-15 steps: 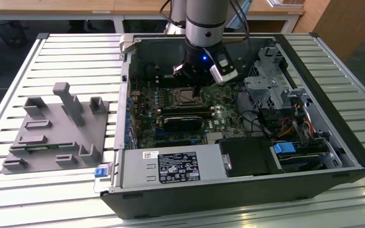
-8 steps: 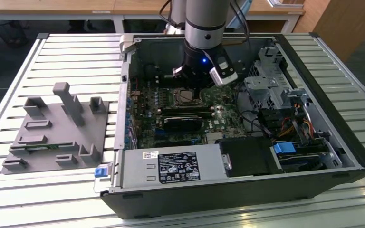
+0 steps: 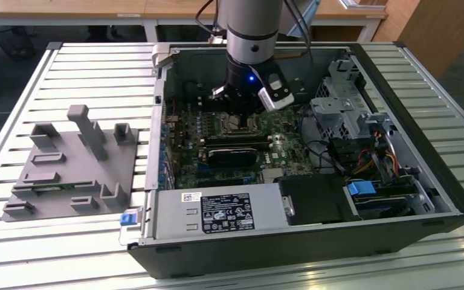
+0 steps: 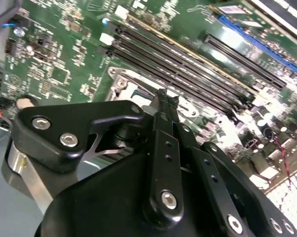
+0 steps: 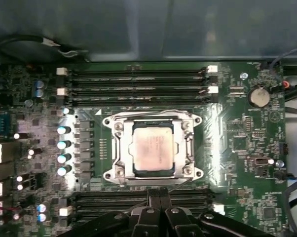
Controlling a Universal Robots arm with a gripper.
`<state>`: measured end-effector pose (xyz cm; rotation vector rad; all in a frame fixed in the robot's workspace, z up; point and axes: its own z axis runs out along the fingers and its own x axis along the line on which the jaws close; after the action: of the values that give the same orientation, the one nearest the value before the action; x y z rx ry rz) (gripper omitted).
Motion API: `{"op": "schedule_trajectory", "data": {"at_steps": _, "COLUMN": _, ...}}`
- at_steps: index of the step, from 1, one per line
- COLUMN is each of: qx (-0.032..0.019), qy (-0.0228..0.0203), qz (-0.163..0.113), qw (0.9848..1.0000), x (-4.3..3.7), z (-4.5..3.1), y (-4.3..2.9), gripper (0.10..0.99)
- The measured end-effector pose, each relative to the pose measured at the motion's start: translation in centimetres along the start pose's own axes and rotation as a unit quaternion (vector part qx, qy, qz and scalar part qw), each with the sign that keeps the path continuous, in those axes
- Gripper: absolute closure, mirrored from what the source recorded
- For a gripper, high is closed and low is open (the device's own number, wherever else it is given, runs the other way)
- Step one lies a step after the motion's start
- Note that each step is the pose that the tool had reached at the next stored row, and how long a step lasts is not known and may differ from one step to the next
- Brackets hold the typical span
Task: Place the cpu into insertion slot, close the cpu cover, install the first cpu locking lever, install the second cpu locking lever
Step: 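Install the second cpu locking lever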
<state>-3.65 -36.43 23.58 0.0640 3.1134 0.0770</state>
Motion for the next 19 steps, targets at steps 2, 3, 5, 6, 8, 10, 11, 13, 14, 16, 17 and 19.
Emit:
{"op": "schedule_trajectory", "data": {"at_steps": 2, "qx": 0.0000, "qy": 0.0000, "qz": 0.000, "qw": 1.0000, "x": 0.39, "z": 0.01, "y": -0.04, "gripper": 0.965}}
{"op": "schedule_trajectory", "data": {"at_steps": 3, "qx": 0.0000, "qy": 0.0000, "qz": 0.000, "qw": 1.0000, "x": 0.57, "z": 0.01, "y": -0.05, "gripper": 0.965}}
{"op": "schedule_trajectory", "data": {"at_steps": 5, "qx": -0.0001, "qy": 0.0000, "qz": 0.000, "qw": 1.0000, "x": 0.92, "z": 0.02, "y": -0.08, "gripper": 0.965}}
{"op": "schedule_trajectory", "data": {"at_steps": 6, "qx": -0.0001, "qy": 0.0000, "qz": 0.000, "qw": 1.0000, "x": 1.09, "z": 0.04, "y": -0.10, "gripper": 0.965}}
{"op": "schedule_trajectory", "data": {"at_steps": 8, "qx": 0.0000, "qy": 0.0000, "qz": 0.000, "qw": 1.0000, "x": 1.35, "z": 0.10, "y": -0.12, "gripper": 0.965}}
{"op": "schedule_trajectory", "data": {"at_steps": 10, "qx": 0.0000, "qy": 0.0000, "qz": 0.000, "qw": 1.0000, "x": 1.44, "z": 0.25, "y": -0.13, "gripper": 0.965}}
{"op": "schedule_trajectory", "data": {"at_steps": 11, "qx": -0.0001, "qy": 0.0000, "qz": 0.000, "qw": 1.0000, "x": 1.46, "z": 0.36, "y": -0.14, "gripper": 0.965}}
{"op": "schedule_trajectory", "data": {"at_steps": 13, "qx": -0.0009, "qy": 0.0001, "qz": 0.000, "qw": 1.0000, "x": 1.49, "z": 0.49, "y": -0.23, "gripper": 0.965}}
{"op": "schedule_trajectory", "data": {"at_steps": 14, "qx": -0.0019, "qy": 0.0001, "qz": 0.000, "qw": 1.0000, "x": 1.50, "z": 0.53, "y": -0.33, "gripper": 0.965}}
{"op": "schedule_trajectory", "data": {"at_steps": 16, "qx": -0.0031, "qy": 0.0000, "qz": 0.001, "qw": 1.0000, "x": 1.54, "z": 0.56, "y": -0.61, "gripper": 0.965}}
{"op": "schedule_trajectory", "data": {"at_steps": 17, "qx": -0.0032, "qy": 0.0001, "qz": 0.001, "qw": 1.0000, "x": 1.60, "z": 0.57, "y": -0.71, "gripper": 0.965}}
{"op": "schedule_trajectory", "data": {"at_steps": 19, "qx": -0.0035, "qy": 0.0001, "qz": 0.001, "qw": 1.0000, "x": 1.84, "z": 0.60, "y": -0.78, "gripper": 0.965}}
